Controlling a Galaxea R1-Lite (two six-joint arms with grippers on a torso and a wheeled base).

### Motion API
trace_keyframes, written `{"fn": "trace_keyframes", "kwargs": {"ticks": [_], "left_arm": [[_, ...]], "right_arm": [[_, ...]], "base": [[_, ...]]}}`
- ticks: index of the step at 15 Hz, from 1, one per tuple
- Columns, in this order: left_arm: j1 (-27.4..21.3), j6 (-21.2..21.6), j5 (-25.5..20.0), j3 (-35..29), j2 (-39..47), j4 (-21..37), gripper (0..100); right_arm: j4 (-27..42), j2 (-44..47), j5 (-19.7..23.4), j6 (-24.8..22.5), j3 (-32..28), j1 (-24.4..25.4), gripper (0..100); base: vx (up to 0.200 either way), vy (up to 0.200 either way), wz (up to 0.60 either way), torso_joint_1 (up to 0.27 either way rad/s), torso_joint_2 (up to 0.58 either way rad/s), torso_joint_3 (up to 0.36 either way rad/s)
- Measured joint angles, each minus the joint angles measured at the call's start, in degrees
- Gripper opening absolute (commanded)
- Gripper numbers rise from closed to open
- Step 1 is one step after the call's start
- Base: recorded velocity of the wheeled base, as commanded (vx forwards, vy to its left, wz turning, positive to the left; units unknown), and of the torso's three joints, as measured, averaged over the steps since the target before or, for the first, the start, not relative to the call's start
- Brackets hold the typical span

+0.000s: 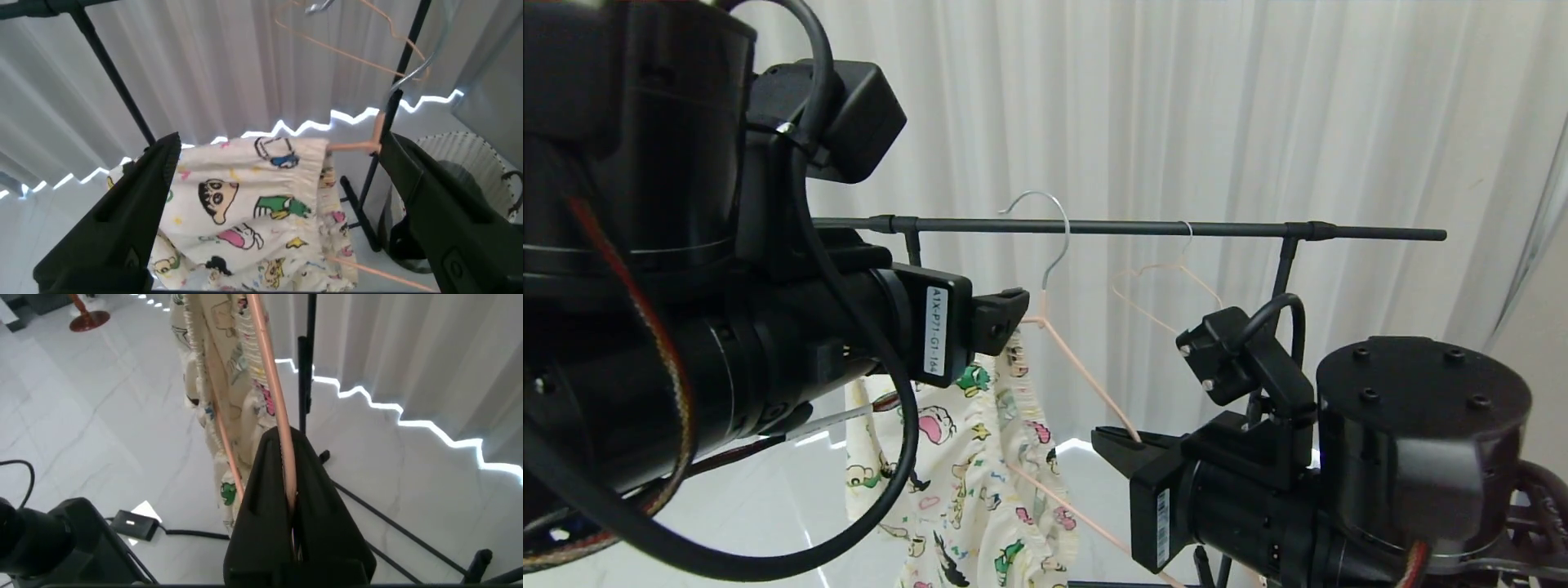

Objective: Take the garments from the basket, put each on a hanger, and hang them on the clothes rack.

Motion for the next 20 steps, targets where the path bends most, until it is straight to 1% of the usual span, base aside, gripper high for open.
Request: {"fn": "trace_keyframes", "kwargs": {"ticks": [3,4,6,7,9,11,13,15,16,17,18,19,20], "left_arm": [[0.8,0.4,-0.5,5.4,-4.0,0.0,100],[1.5,0.8,-0.6,7.8,-6.0,0.1,100],[2.9,1.4,-1.5,12.2,-10.3,0.1,100],[3.7,1.8,-2.8,13.9,-12.1,0.1,100],[5.7,4.3,-5.7,17.0,-15.5,0.1,100],[6.5,5.5,-9.0,18.6,-17.6,0.0,100],[6.6,5.5,-12.4,19.4,-18.6,-0.1,100],[6.6,6.4,-20.7,19.9,-19.5,-0.8,100],[6.9,9.2,-26.3,20.3,-20.4,-1.0,100],[7.9,12.3,-30.0,21.1,-21.3,-1.1,100],[10.0,17.2,-35.0,23.2,-22.8,-1.1,100],[11.1,19.9,-38.5,24.8,-24.0,-1.1,100],[11.9,21.6,-41.5,26.3,-25.3,-1.1,100]], "right_arm": [[-0.5,-1.9,0.1,-0.8,2.4,-0.6,0],[-1.3,-3.2,0.1,-2.1,4.3,-0.9,0],[-5.7,-6.7,0.0,-7.4,9.6,-1.8,0],[-7.8,-8.5,0.0,-10.2,12.6,-2.5,0],[-11.6,-12.3,0.0,-14.0,18.3,-3.4,0],[-14.5,-16.0,0.0,-16.6,22.8,-3.7,0],[-15.1,-19.1,0.0,-18.3,25.1,-3.7,0],[-15.2,-21.0,0.1,-19.7,26.2,-3.4,0],[-15.2,-21.6,0.1,-19.9,26.7,-2.7,0],[-15.4,-22.0,0.1,-20.0,27.0,-1.2,0],[-15.6,-22.3,0.1,-20.1,27.1,0.2,0],[-15.6,-22.5,0.1,-20.1,27.3,1.0,0],[-15.5,-22.6,0.1,-20.0,27.3,1.4,0]], "base": [[0.000,0.000,0.00,0.000,0.00,0.000],[0.000,0.000,0.00,0.000,0.00,0.000],[0.000,0.000,0.00,0.000,0.00,0.000],[0.000,0.000,0.00,0.000,0.00,0.000],[0.000,0.000,0.00,0.000,0.00,0.000],[0.000,0.000,0.00,0.000,0.00,0.000],[0.000,0.000,0.00,0.000,0.00,0.000],[0.000,0.000,0.00,0.000,0.00,0.000],[0.000,0.000,0.00,0.000,0.00,0.000],[0.000,0.000,0.00,0.000,0.00,0.000],[0.000,0.000,0.00,0.000,0.00,0.000],[0.000,0.000,0.00,0.000,0.00,0.000],[0.000,0.000,0.00,0.000,0.00,0.000]]}}
